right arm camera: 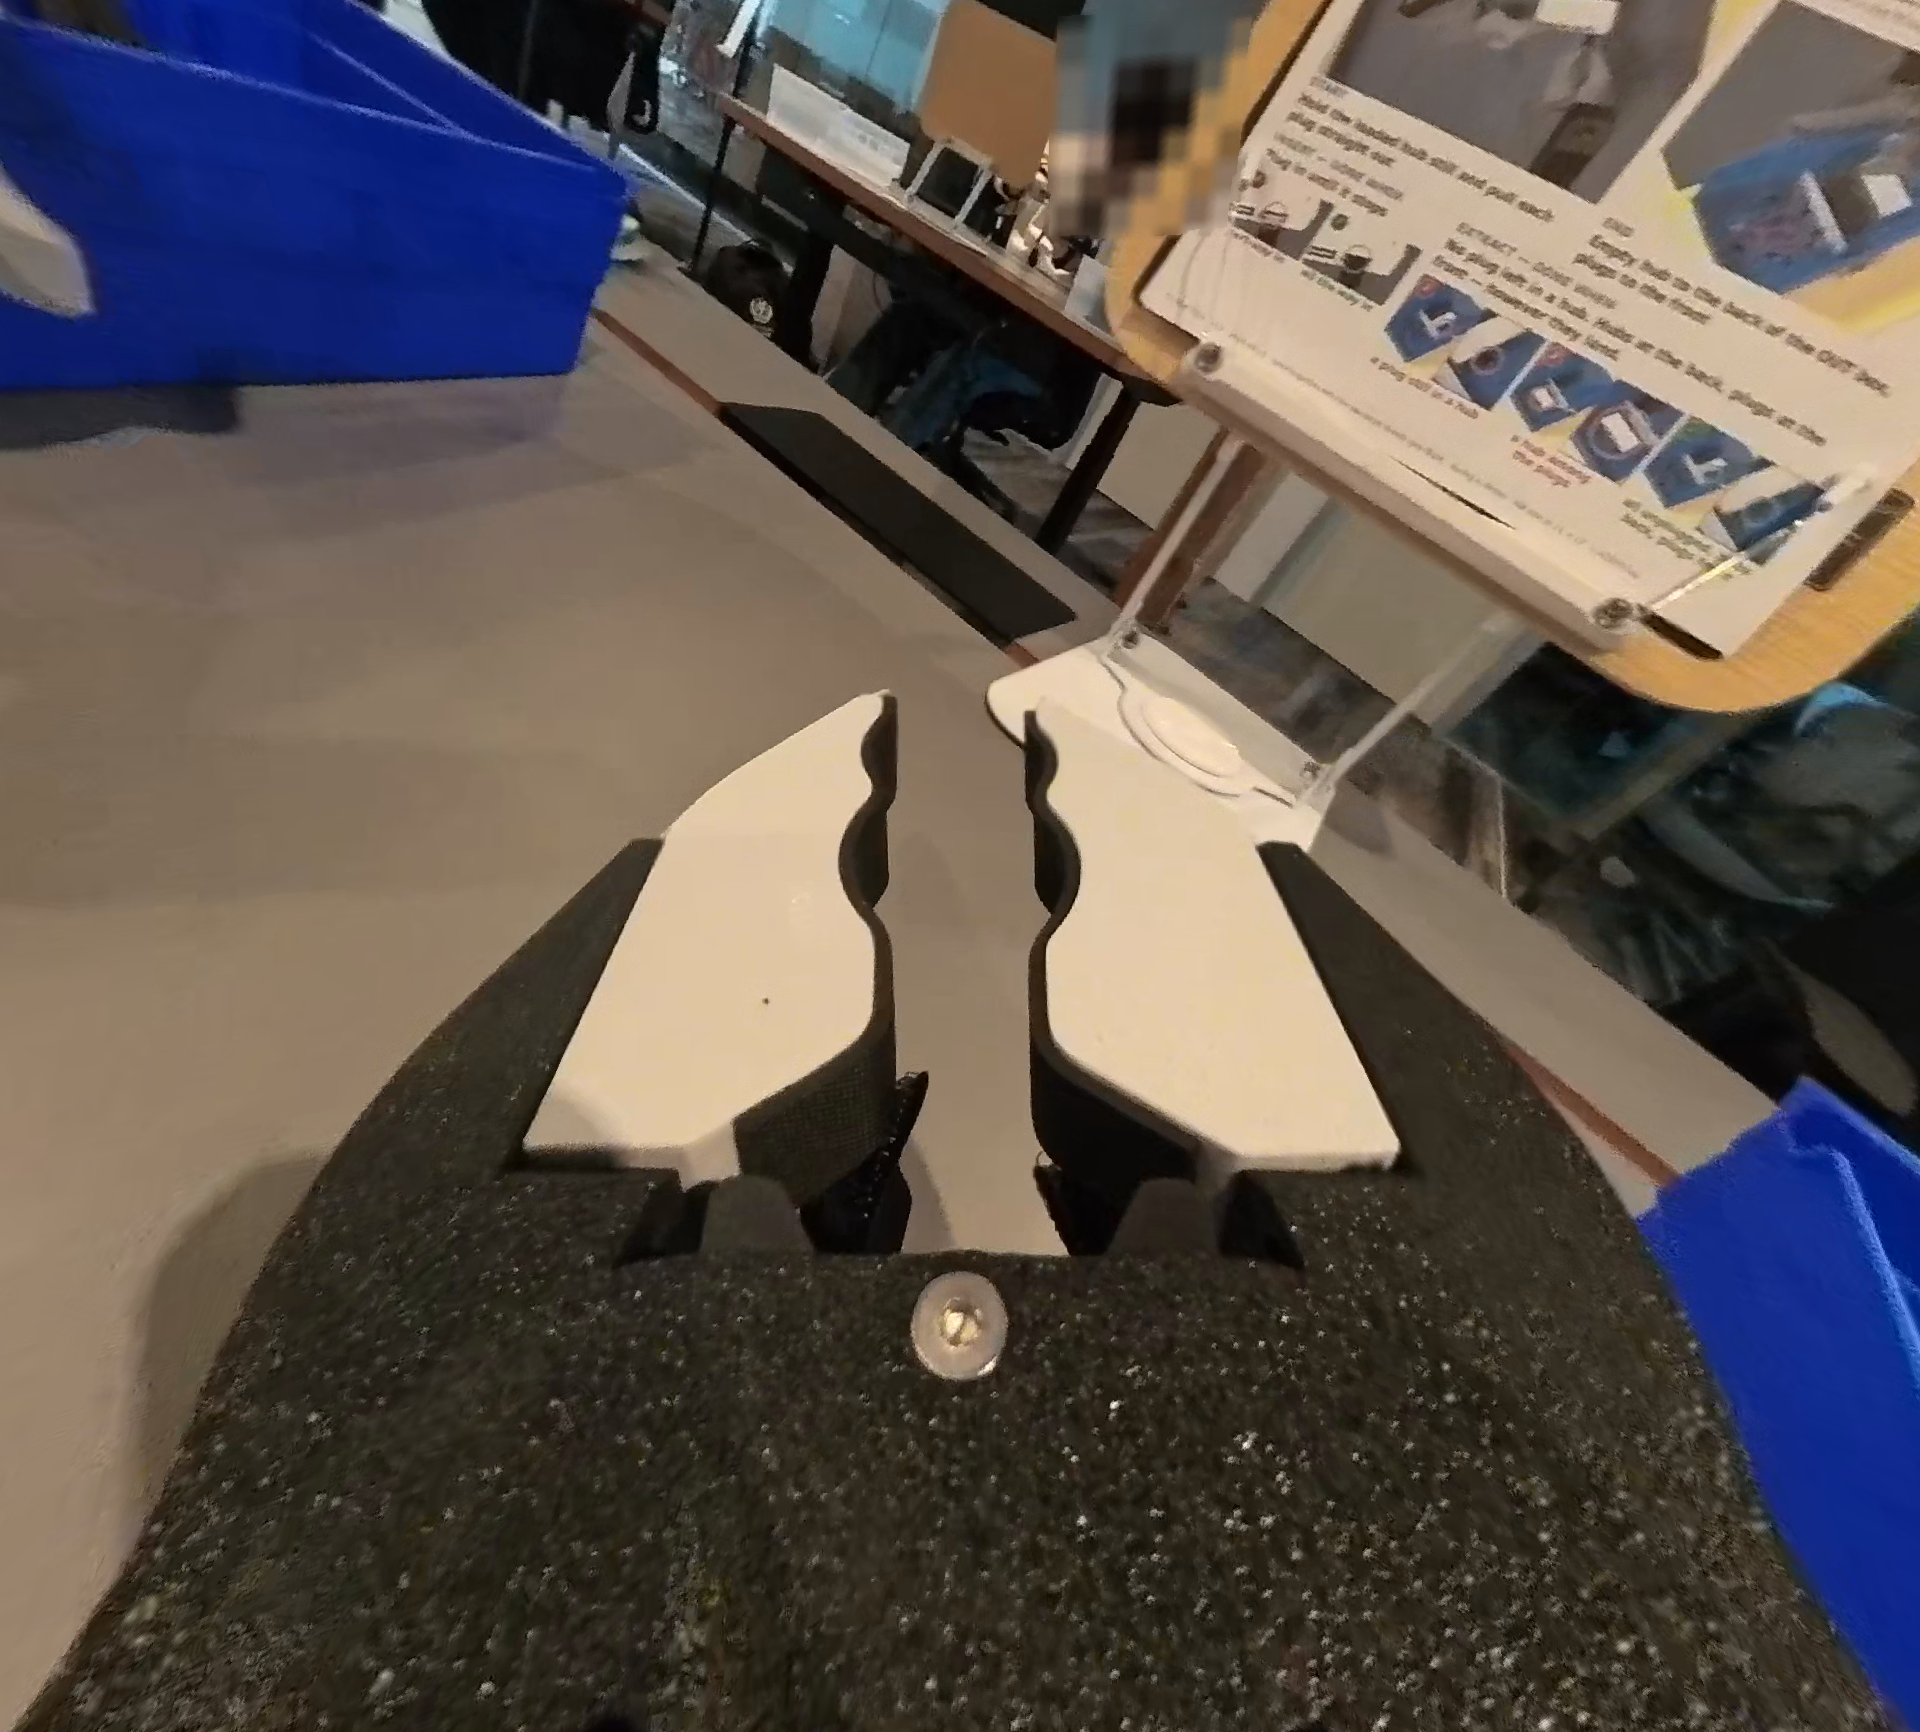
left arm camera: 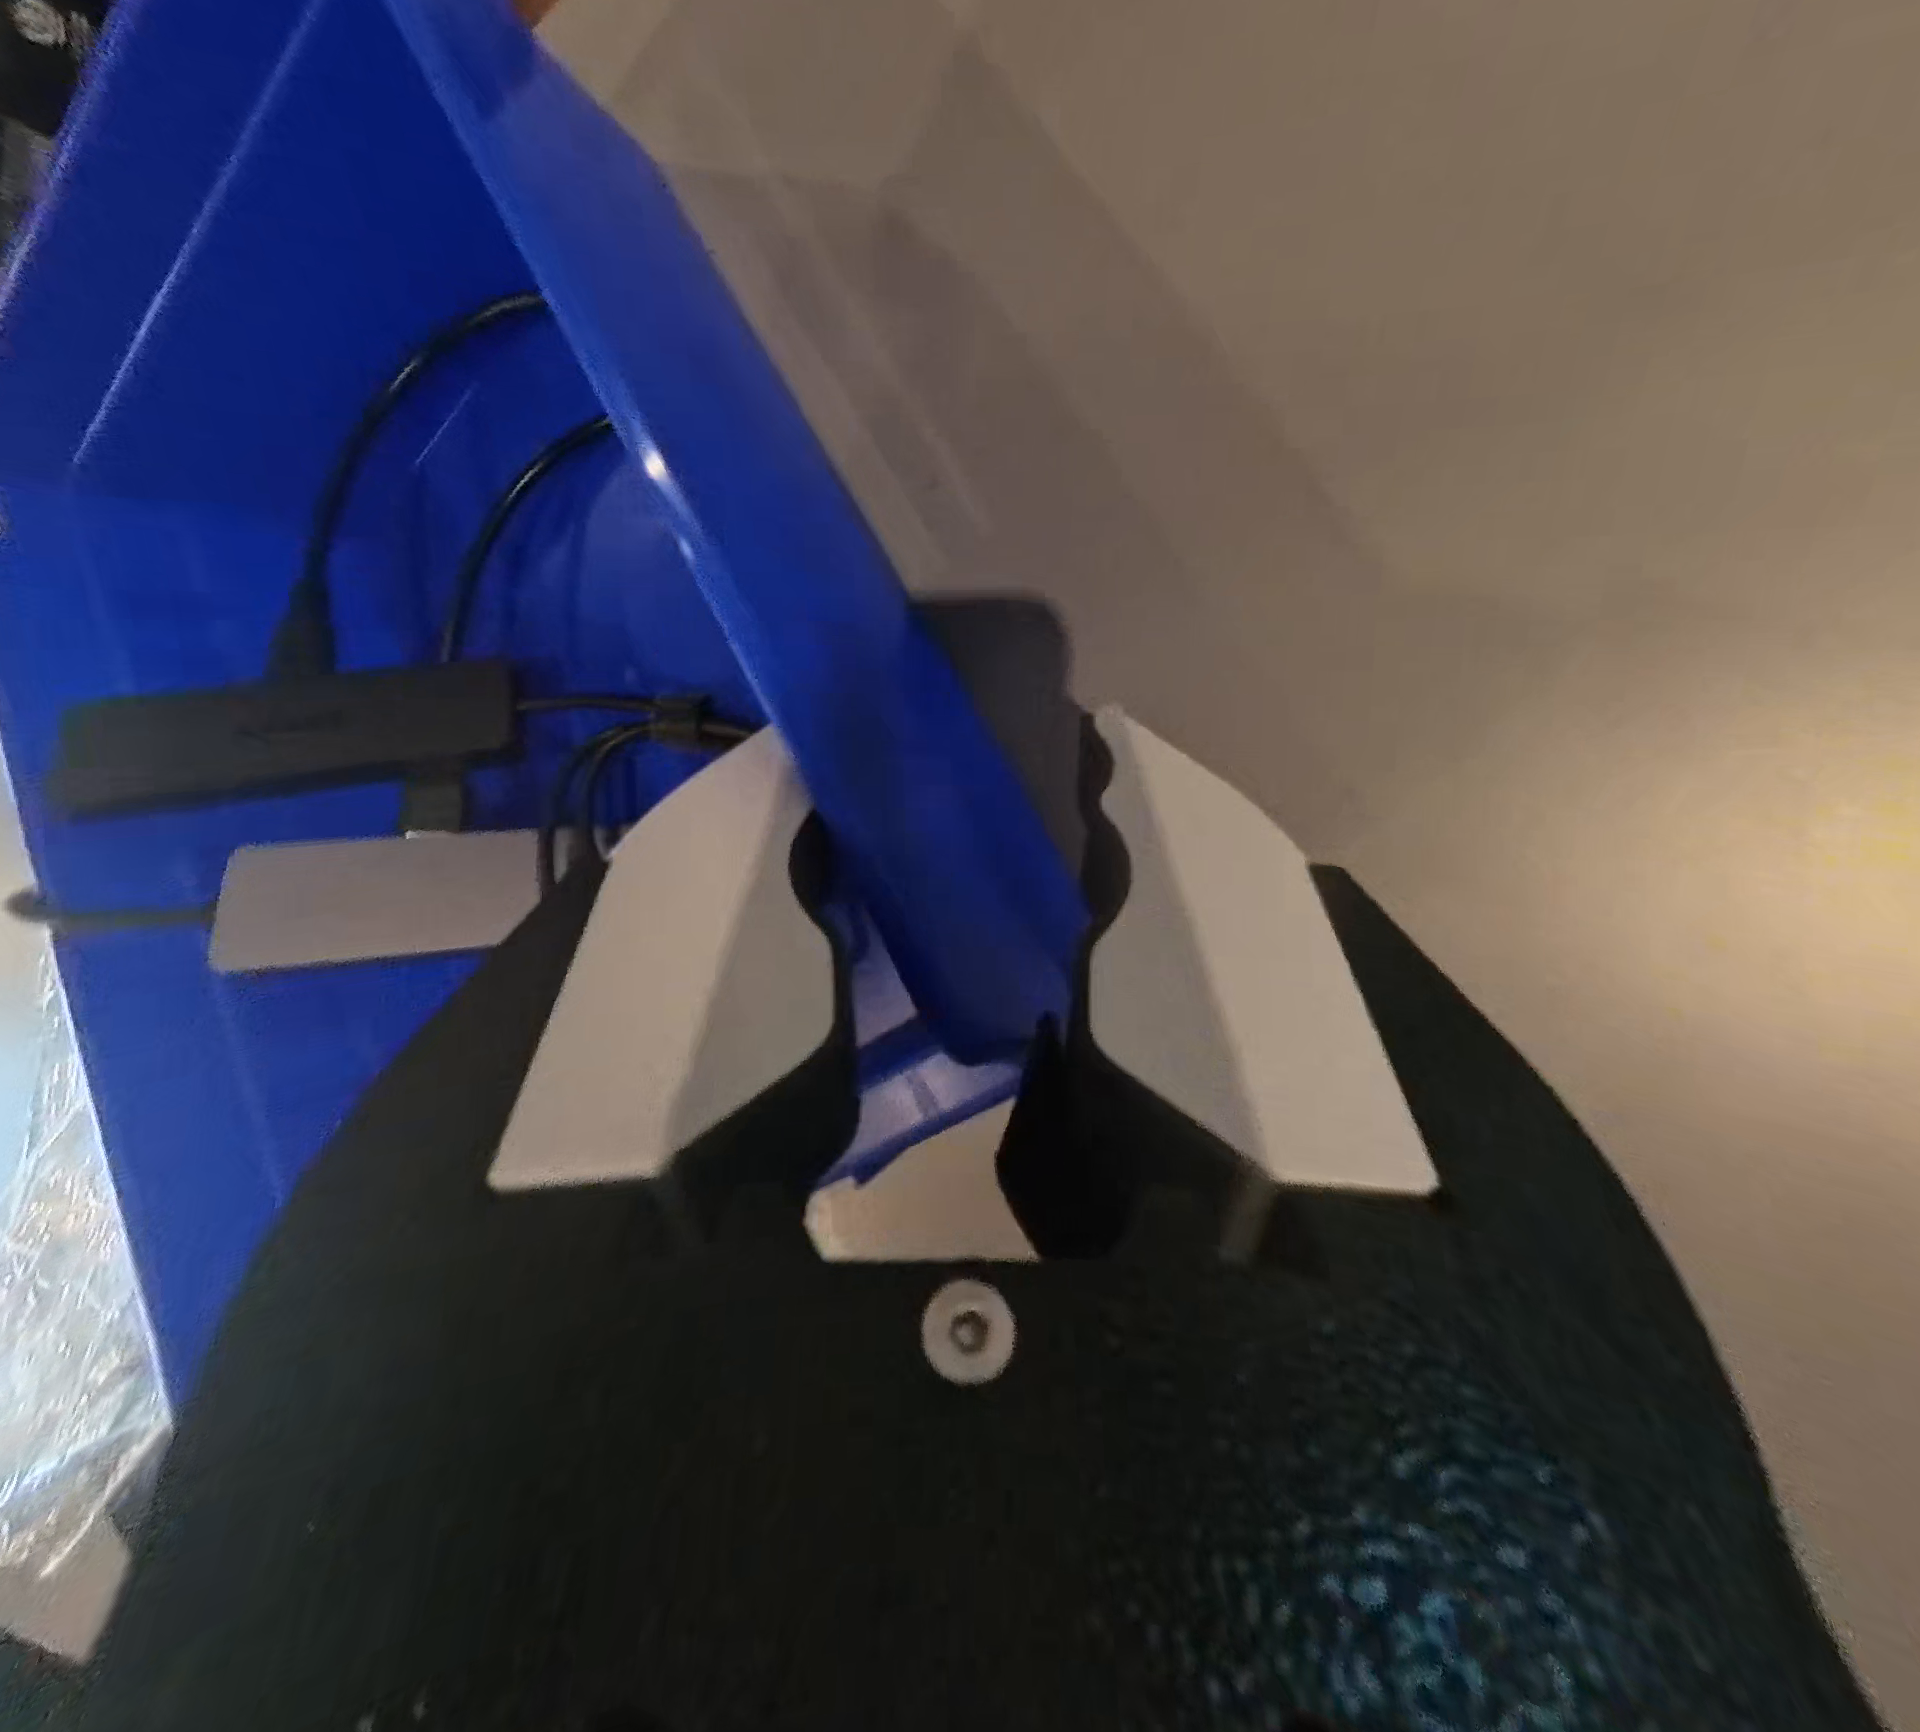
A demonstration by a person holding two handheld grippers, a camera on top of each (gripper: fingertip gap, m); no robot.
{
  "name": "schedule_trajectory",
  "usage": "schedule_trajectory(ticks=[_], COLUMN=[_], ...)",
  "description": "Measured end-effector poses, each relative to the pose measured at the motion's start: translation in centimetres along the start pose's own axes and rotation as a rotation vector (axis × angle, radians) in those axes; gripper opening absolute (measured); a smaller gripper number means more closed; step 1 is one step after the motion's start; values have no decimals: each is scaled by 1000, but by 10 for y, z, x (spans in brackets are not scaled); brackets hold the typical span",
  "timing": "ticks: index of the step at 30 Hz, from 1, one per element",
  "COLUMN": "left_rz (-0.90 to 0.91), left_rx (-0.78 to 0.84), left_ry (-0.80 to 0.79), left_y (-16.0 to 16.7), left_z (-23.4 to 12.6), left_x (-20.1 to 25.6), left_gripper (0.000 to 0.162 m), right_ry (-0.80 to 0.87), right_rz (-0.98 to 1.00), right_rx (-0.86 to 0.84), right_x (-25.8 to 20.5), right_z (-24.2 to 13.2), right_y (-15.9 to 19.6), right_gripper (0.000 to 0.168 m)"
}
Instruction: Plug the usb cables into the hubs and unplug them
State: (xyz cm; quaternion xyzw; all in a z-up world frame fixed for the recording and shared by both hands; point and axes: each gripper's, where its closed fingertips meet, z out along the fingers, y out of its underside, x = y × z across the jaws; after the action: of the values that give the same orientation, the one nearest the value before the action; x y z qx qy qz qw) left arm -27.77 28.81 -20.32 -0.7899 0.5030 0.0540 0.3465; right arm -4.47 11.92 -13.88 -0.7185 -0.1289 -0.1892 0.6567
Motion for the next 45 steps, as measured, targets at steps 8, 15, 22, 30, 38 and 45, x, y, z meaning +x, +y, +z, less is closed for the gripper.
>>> schedule_trajectory(ticks=[8,15,22,30,38,45], left_rz=[-61,-184,-485,-627,-669,-779], left_rx=[5,247,284,-49,-83,-43], left_ry=[-47,-23,84,223,108,121], left_y=[29,25,49,79,79,80], left_z=[-8,-56,-46,12,42,55], left_x=[-23,-54,-131,-135,-148,-160], left_gripper=[24,62,53,66,71,46], right_ry=[15,6,-26,-56,-72,-80], right_rz=[132,148,134,112,71,49], right_rx=[8,30,32,55,73,88], right_x=[16,16,8,2,-4,-8], right_z=[-3,-5,-2,-3,-4,-5], right_y=[4,0,-1,-5,-9,-12], right_gripper=[22,22,22,20,18,17])
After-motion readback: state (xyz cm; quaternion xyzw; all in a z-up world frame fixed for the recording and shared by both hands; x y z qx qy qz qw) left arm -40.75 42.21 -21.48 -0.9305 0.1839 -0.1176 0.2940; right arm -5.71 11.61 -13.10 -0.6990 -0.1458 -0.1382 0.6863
